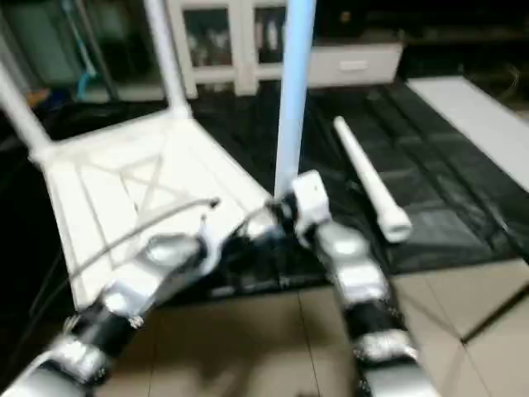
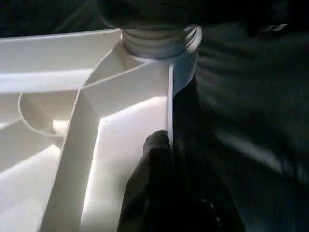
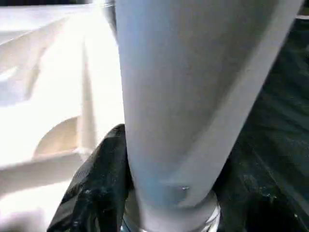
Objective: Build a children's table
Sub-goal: Rotate leg to tighten
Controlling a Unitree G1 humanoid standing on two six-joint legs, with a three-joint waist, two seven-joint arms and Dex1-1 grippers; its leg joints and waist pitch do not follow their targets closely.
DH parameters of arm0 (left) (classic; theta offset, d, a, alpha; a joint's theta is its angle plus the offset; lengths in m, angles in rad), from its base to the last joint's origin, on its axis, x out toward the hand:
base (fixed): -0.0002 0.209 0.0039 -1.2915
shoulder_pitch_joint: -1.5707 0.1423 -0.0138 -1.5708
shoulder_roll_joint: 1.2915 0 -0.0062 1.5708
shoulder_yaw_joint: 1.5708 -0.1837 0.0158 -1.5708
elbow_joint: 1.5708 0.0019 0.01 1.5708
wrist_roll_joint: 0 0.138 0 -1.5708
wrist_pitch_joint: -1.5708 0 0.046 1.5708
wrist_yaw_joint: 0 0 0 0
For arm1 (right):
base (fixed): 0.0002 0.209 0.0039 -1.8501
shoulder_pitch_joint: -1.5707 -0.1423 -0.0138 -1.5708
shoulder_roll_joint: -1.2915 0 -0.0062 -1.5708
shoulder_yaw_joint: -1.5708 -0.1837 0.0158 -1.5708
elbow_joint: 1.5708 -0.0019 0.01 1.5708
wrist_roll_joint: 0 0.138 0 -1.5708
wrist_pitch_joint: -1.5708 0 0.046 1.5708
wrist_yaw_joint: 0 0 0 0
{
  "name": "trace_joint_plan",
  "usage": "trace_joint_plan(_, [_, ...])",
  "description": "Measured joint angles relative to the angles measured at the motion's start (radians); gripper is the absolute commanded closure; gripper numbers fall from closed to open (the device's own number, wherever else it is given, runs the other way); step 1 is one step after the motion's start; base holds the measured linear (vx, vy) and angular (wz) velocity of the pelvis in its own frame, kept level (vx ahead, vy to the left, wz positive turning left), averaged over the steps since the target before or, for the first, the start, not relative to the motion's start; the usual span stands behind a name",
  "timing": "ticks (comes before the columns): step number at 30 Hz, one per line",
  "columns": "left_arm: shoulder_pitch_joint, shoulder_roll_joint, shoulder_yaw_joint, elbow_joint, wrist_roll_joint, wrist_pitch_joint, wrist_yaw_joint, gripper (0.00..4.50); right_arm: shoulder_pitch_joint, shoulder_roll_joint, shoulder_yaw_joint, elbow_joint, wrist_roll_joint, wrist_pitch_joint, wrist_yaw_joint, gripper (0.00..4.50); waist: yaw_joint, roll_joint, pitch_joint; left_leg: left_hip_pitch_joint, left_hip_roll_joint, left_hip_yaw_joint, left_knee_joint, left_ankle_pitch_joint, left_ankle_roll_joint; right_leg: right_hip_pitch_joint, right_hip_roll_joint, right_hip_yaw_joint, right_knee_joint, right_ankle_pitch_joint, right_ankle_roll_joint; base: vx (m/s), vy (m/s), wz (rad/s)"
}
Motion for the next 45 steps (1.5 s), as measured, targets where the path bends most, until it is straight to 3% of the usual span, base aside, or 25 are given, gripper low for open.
trace_joint_plan(2, [-0.003,-0.005,0.002,0.009,0.0,-0.013,0.01,4.5,-0.002,0.019,-0.007,0.009,-0.004,-0.016,-0.034,2.49,-0.005,0.001,0.0,-0.006,0.0,-0.003,0.0,0.0,0.0,0.0,-0.004,-0.011,-0.005,0.0,0.0,0.0,0.0,0.0])
trace_joint_plan(6, [-0.013,-0.009,0.009,0.037,0.001,-0.035,0.008,4.5,-0.015,0.034,-0.035,0.055,0.003,-0.069,-0.011,2.49,-0.017,0.0,0.001,-0.008,-0.003,0.0,0.0,0.0,0.0,0.001,-0.012,-0.015,-0.004,0.001,-0.001,0.0,0.0,0.0])
trace_joint_plan(8, [-0.012,-0.007,0.009,0.038,0.001,-0.044,0.006,4.5,-0.015,0.032,-0.043,0.057,0.008,-0.078,0.009,1.81,-0.018,0.0,0.002,-0.01,-0.003,0.001,0.0,0.0,0.0,0.0,-0.012,-0.015,-0.004,0.001,-0.001,0.0,0.0,0.0])
trace_joint_plan(15, [0.049,0.098,-0.002,-0.043,0.002,-0.098,-0.109,4.5,-0.007,-0.051,-0.034,-0.015,0.125,-0.125,0.328,1.31,-0.025,-0.002,0.002,-0.008,-0.001,0.001,0.0,0.0,0.001,-0.001,-0.013,-0.016,0.006,0.009,-0.009,0.0,0.0,0.0])
trace_joint_plan(17, [0.094,0.148,-0.015,-0.116,-0.016,-0.104,-0.183,4.5,-0.008,-0.108,-0.008,-0.049,0.131,-0.114,0.444,0.98,-0.015,-0.002,0.002,-0.007,0.0,0.002,0.0,0.0,0.001,0.0,-0.013,-0.015,0.013,0.014,-0.01,0.027,-0.018,0.03])
trace_joint_plan(20, [0.155,0.227,-0.034,-0.209,-0.053,-0.132,-0.3,4.5,0.001,-0.22,0.04,-0.105,0.145,-0.089,0.649,0.98,0.012,-0.002,0.001,-0.004,0.003,0.004,0.0,0.0,0.001,0.0,-0.012,-0.012,0.024,0.014,-0.011,0.063,-0.031,0.12])
trace_joint_plan(24, [0.176,0.265,-0.05,-0.274,-0.079,-0.12,-0.382,4.5,0.02,-0.274,0.077,-0.144,0.165,-0.081,0.792,0.98,0.049,0.001,-0.001,-0.003,0.014,0.017,0.002,0.002,0.002,-0.004,-0.013,-0.011,0.036,0.011,-0.006,0.052,-0.022,0.06])
trace_joint_plan(27, [0.198,0.291,-0.055,-0.315,-0.099,-0.106,-0.426,4.5,0.045,-0.333,0.11,-0.168,0.168,-0.079,0.901,0.98,0.071,0.002,-0.003,-0.003,0.017,0.018,0.005,0.008,0.01,-0.004,-0.01,-0.011,0.038,0.005,-0.002,0.049,-0.01,0.01])
trace_joint_plan(33, [0.214,0.325,-0.068,-0.363,-0.115,-0.082,-0.481,4.5,0.073,-0.386,0.146,-0.165,0.164,-0.071,1.013,0.98,0.089,0.002,-0.003,-0.003,0.015,0.023,0.008,0.007,0.01,-0.004,-0.012,-0.006,0.037,0.002,-0.004,0.0,0.0,0.0])
trace_joint_plan(38, [0.218,0.339,-0.073,-0.384,-0.117,-0.06,-0.497,4.5,0.073,-0.384,0.153,-0.163,0.169,-0.074,1.037,0.98,0.091,0.002,-0.003,-0.001,0.015,0.026,0.011,0.006,0.008,-0.004,-0.013,-0.001,0.04,0.003,-0.005,0.0,0.0,0.0])
trace_joint_plan(44, [0.225,0.351,-0.081,-0.399,-0.121,-0.052,-0.506,4.5,0.073,-0.387,0.164,-0.16,0.183,-0.055,1.08,1.43,0.089,0.001,-0.003,0.007,0.014,0.036,0.011,0.004,0.004,-0.003,-0.011,0.013,0.044,0.003,-0.004,0.0,0.0,0.0])
trace_joint_plan(45, [0.226,0.352,-0.083,-0.401,-0.123,-0.052,-0.507,4.5,0.073,-0.389,0.164,-0.16,0.187,-0.044,1.089,1.67,0.089,0.001,-0.003,0.007,0.014,0.037,0.011,0.004,0.004,-0.003,-0.011,0.014,0.044,0.003,-0.004,0.0,0.0,0.0])
